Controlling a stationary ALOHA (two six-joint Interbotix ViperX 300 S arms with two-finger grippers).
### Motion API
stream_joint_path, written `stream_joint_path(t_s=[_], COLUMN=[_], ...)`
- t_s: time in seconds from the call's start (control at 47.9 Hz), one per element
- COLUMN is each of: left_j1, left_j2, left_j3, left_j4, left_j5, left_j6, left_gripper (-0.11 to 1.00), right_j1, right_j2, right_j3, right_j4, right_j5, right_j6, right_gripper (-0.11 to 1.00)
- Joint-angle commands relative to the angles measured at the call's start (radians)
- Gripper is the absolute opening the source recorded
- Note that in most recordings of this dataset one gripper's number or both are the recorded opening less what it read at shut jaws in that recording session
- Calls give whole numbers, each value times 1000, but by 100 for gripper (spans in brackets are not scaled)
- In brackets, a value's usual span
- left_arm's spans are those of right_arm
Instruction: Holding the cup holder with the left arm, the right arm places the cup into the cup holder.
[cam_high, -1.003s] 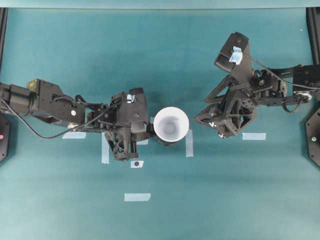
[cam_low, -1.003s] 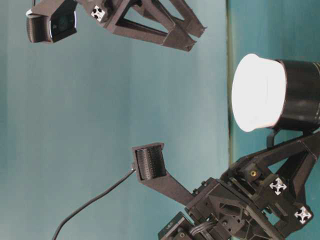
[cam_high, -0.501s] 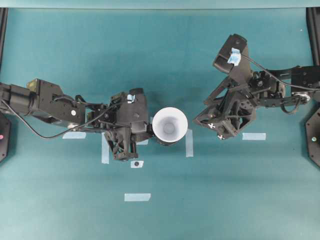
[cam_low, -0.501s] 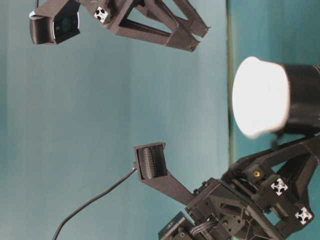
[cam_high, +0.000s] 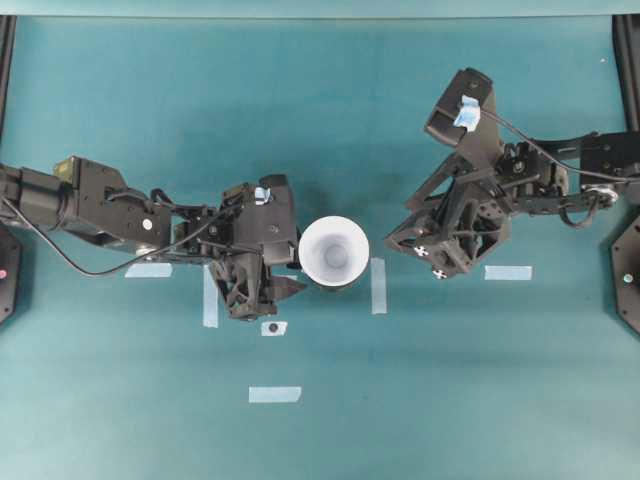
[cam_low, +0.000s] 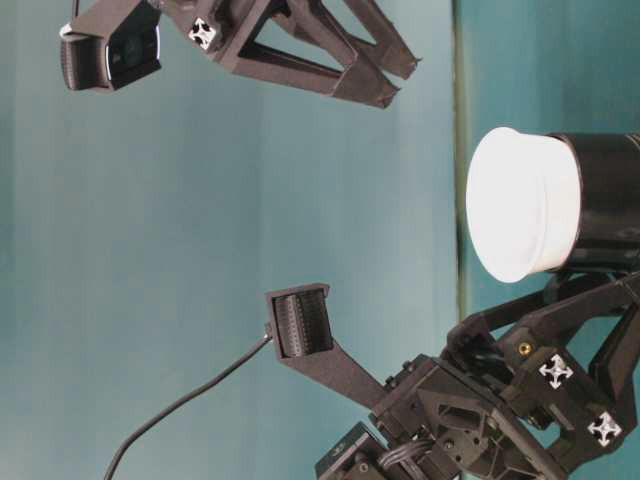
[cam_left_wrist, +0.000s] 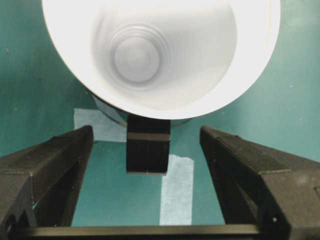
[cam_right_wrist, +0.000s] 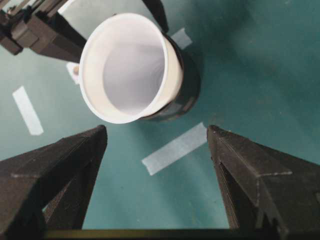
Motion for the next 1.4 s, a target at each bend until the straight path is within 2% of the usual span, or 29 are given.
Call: stream_joint_path(t_s=[0.0, 0.397, 0.961, 1.379], left_j1=[-2, -2, -3, -2], left_j2=[-29, -86, -192, -215], left_j3=[-20, -18, 44, 61], left_j4=[2, 2, 2, 2], left_j5=[-2, 75, 81, 81], left_j6=[2, 3, 2, 0], left_gripper=[91, 90, 90, 90], right_j1=[3, 3, 3, 6], right_j2=[-15, -17, -55, -89], right_j3=[-8, -5, 18, 58], right_j4=[2, 2, 2, 2], right_j5=[-8, -8, -9, -124], right_j6=[11, 9, 8, 9], right_gripper=[85, 85, 85, 85])
